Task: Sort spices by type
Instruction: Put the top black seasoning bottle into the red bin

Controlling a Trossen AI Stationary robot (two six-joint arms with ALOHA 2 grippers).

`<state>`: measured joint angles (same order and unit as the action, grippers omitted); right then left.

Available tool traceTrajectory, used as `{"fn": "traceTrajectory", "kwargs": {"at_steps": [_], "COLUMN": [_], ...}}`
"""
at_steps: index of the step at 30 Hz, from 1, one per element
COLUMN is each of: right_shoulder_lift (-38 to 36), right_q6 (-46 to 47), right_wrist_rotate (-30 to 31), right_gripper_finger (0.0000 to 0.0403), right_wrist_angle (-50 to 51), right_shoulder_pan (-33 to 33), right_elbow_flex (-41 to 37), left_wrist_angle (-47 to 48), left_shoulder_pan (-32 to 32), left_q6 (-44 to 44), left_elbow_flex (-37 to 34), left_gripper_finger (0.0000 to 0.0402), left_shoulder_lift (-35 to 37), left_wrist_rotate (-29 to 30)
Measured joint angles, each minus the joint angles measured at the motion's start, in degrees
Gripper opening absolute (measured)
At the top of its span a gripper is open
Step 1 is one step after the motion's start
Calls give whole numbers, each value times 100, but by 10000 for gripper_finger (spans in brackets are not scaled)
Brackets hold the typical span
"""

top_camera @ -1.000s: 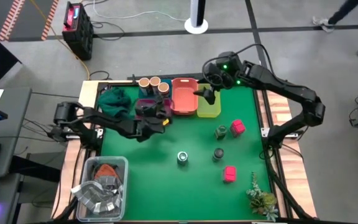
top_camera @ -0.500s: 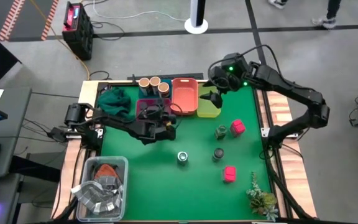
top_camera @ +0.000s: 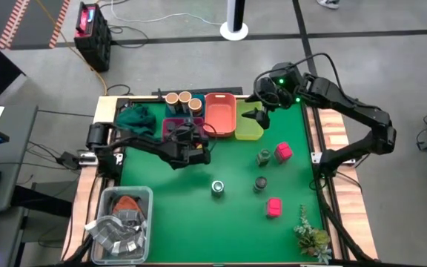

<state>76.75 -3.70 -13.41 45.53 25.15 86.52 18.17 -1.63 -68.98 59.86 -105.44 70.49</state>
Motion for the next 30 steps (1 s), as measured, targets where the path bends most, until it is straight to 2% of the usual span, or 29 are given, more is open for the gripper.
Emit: {"fn": "traceTrajectory", "kwargs": {"at_steps": [16,26,30], "right_shoulder_lift": [0,0,0], "right_q6": [24,24,24], "right_wrist_rotate": [-2,-2,-1], "right_gripper_finger": [324,324,324], "right_wrist_angle": [55,60,61], "right_shoulder_pan": [-15,-15,-15], "right_elbow_flex": [0,0,0], "left_wrist_angle": [-135,-121,-122], "left_shoulder_pan": [-71,-89,-90], "left_q6": [-121,-197,-191], "left_elbow_flex": [-2,-2,-2], "left_gripper_finger": [186,272,286], "left_shoulder_lift": [-261,-261,-261], "left_wrist_rotate": [-33,-152,-232]}}
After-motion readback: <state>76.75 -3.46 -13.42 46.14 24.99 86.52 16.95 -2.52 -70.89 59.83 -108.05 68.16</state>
